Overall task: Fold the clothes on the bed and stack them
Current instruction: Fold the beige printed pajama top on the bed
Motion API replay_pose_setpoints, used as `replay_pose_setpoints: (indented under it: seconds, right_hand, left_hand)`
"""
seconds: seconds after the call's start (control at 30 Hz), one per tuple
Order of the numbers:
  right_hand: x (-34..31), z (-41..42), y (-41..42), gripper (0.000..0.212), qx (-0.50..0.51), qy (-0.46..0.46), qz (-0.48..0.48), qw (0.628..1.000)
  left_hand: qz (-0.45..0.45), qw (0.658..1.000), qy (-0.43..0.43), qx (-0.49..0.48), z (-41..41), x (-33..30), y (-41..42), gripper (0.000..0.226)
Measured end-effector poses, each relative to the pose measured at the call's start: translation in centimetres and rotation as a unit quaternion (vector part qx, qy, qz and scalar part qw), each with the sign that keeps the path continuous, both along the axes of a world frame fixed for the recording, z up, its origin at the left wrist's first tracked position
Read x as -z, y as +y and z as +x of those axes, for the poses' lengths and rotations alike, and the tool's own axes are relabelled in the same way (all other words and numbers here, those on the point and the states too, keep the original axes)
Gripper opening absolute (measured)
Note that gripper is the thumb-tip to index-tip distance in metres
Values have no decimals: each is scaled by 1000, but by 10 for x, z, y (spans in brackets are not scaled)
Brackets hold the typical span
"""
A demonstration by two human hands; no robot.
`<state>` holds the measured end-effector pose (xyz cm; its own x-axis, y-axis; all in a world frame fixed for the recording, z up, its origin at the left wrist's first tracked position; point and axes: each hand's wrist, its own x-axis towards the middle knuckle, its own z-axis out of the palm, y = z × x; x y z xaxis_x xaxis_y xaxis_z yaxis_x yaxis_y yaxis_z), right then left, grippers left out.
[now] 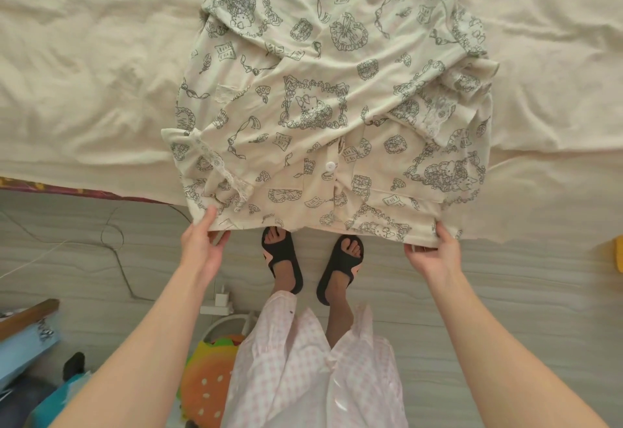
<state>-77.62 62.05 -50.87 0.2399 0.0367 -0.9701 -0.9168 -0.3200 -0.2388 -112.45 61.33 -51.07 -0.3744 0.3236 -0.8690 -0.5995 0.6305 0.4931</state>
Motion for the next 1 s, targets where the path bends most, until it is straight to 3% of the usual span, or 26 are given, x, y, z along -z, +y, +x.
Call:
replay_pose_setpoints:
  seconds: [0.07,0.2,0.33,0.4,0.47,0.53,0.63,0.73,0.8,0.9,1.0]
  right_hand:
    - [-12,-1,-5,11,26,11,7,1000]
    - [-47,-2,-21,6,25,12,4,1000]
    - [-84,6,-30,6,-84,-37,-32,995]
    - [-98,13,-31,9,-144,-76,-59,985]
    - [-107,20,-32,28,-187,-106,-83,973]
    - [-113,25,-30,29,-248,-130,-108,954]
    - [-113,28,-28,31,-345,-171,-159,909]
    - [-112,29,-28,34,-381,-163,-171,894]
    - [-112,30,-27,32,-360,-163,-162,904]
    - [-116,31,-24,31,-221,-136,-77,963]
    - [-132,29,-12,32,-151,-109,-15,982]
  left_hand:
    - [16,997,-53,-54,-4,-11,-9,15]
    - [8,998,-53,-37,-6,-53,-19,17]
    - [1,998,-43,-49,-10,-99,-13,9]
    - [6,997,-50,-61,-11,-116,-7,17]
    - [12,996,-50,-70,-11,-127,0,30]
    - [15,996,-46,-81,-9,-132,5,37]
    - [13,994,-45,-100,-6,-130,11,33]
    - [3,993,-49,-104,-3,-129,11,17]
    - [0,993,-52,-109,-2,-129,11,10]
    - [-4,995,-34,-98,1,-134,11,9]
    - [-1,997,2,-74,5,-149,15,9]
